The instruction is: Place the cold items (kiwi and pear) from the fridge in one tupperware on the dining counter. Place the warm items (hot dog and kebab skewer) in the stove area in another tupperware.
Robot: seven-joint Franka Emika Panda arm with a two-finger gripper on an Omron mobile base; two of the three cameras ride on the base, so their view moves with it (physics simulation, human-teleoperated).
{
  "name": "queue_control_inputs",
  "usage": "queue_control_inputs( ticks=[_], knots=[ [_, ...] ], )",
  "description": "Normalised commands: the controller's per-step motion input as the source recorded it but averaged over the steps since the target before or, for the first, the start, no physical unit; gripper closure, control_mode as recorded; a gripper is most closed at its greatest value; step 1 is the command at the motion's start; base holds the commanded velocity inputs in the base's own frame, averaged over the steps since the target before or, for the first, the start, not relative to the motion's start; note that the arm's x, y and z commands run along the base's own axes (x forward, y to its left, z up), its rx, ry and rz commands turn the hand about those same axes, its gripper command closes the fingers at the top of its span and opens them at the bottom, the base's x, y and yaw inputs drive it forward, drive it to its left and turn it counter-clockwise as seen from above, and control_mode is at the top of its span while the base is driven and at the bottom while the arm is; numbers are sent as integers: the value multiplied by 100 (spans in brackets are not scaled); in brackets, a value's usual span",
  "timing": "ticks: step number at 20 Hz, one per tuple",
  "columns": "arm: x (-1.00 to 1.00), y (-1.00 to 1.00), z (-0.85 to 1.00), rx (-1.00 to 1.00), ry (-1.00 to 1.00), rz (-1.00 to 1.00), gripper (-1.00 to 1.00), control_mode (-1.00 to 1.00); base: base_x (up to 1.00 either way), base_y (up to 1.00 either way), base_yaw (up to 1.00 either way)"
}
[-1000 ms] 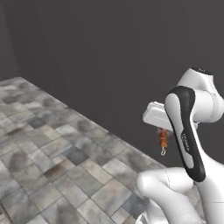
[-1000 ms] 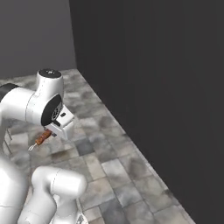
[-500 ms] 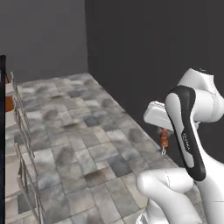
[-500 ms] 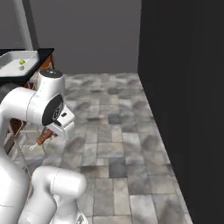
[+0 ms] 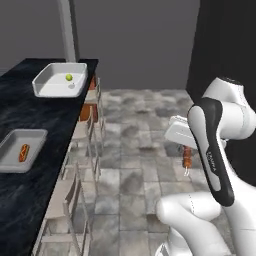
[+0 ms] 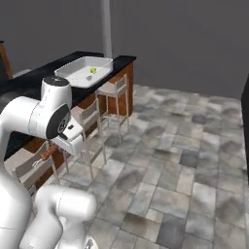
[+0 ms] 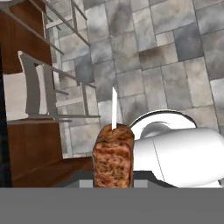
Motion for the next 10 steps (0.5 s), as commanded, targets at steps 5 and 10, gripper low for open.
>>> queue_control_inputs(
  ticks=[5, 10],
  knots=[
    [0, 0, 0, 0, 0, 0, 100, 100, 83, -22, 63],
    [0, 0, 0, 0, 0, 0, 100, 100, 99, -46, 51]
  ],
)
